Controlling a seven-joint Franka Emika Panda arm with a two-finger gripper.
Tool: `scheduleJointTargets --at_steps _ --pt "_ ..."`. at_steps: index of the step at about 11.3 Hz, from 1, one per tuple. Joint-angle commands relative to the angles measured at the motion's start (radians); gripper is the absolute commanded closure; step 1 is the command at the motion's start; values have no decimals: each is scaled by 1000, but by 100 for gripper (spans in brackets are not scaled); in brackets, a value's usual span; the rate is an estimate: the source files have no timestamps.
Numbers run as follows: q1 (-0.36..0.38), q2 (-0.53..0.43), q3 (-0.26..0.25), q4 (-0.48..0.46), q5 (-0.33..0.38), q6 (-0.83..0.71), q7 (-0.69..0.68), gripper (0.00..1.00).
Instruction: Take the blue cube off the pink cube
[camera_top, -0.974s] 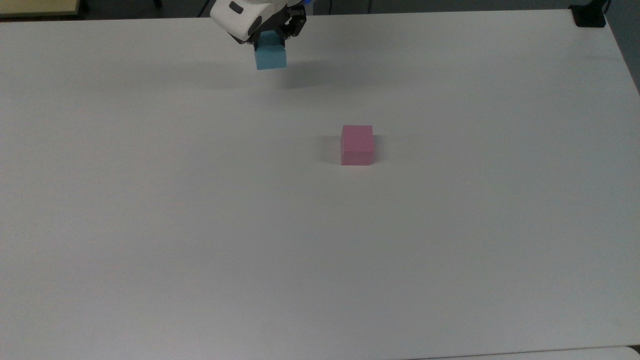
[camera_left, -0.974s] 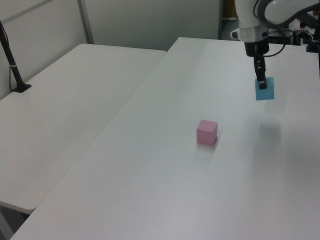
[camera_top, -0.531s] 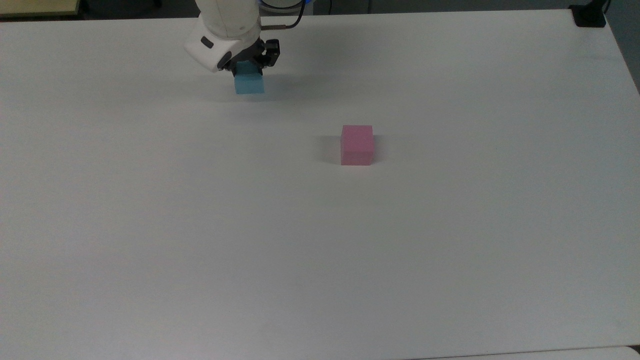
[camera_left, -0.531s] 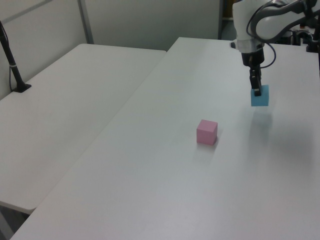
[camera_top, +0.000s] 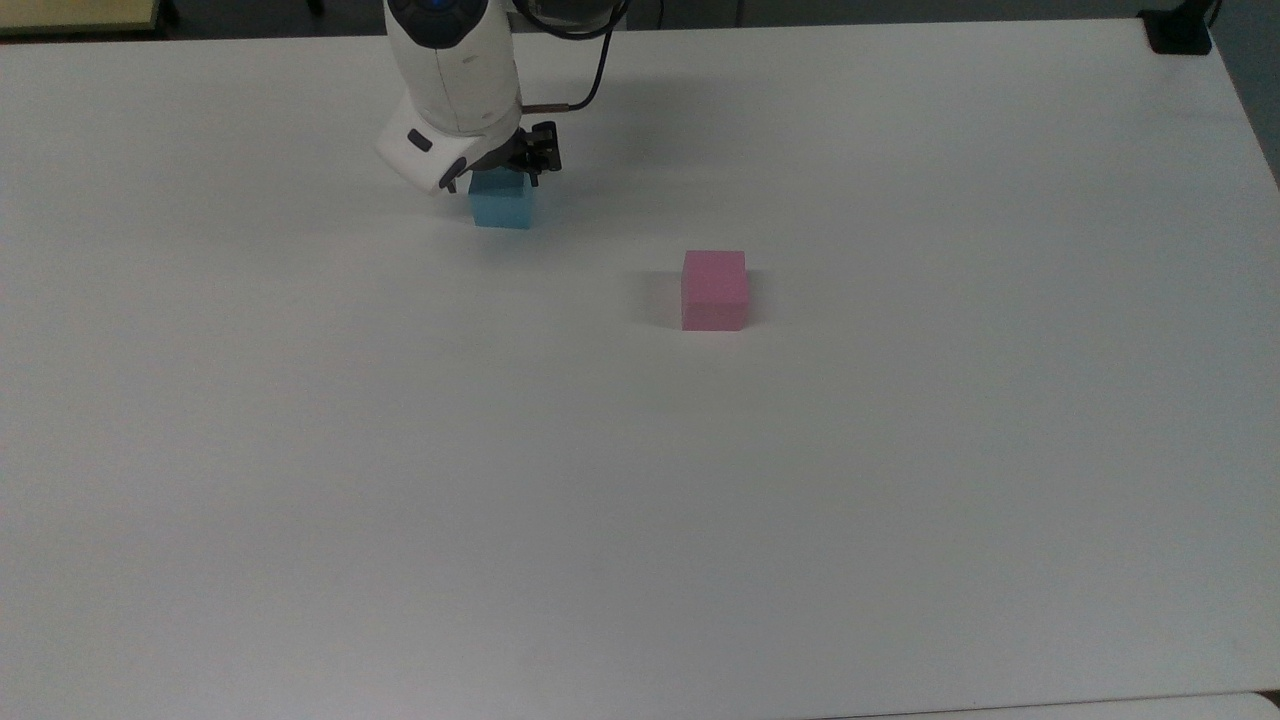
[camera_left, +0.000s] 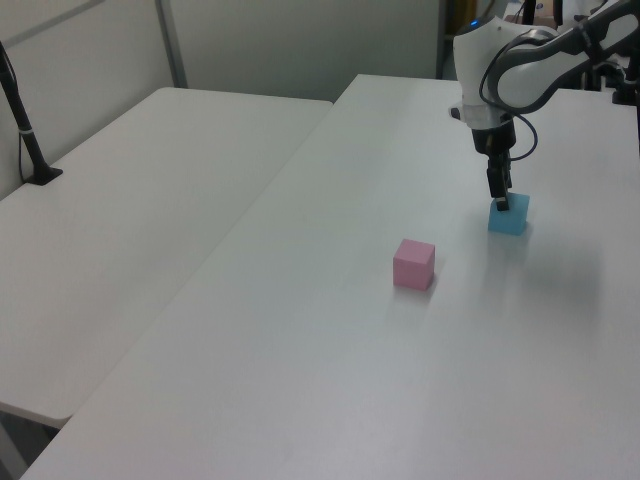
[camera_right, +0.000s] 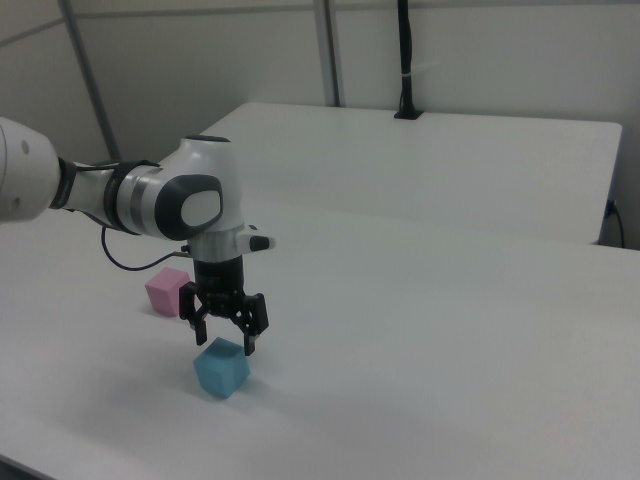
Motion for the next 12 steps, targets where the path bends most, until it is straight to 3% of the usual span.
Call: scheduleJointTargets --at_steps 1,4,8,10,12 --pt "-10 -37 2 26 -17 -27 -2 0" --pt "3 -104 4 151 0 -212 17 0" --pt "35 -146 7 368 83 -436 206 0" --pt "60 -205 5 401 78 -444 277 0" --pt "62 -252 5 403 66 -444 262 0"
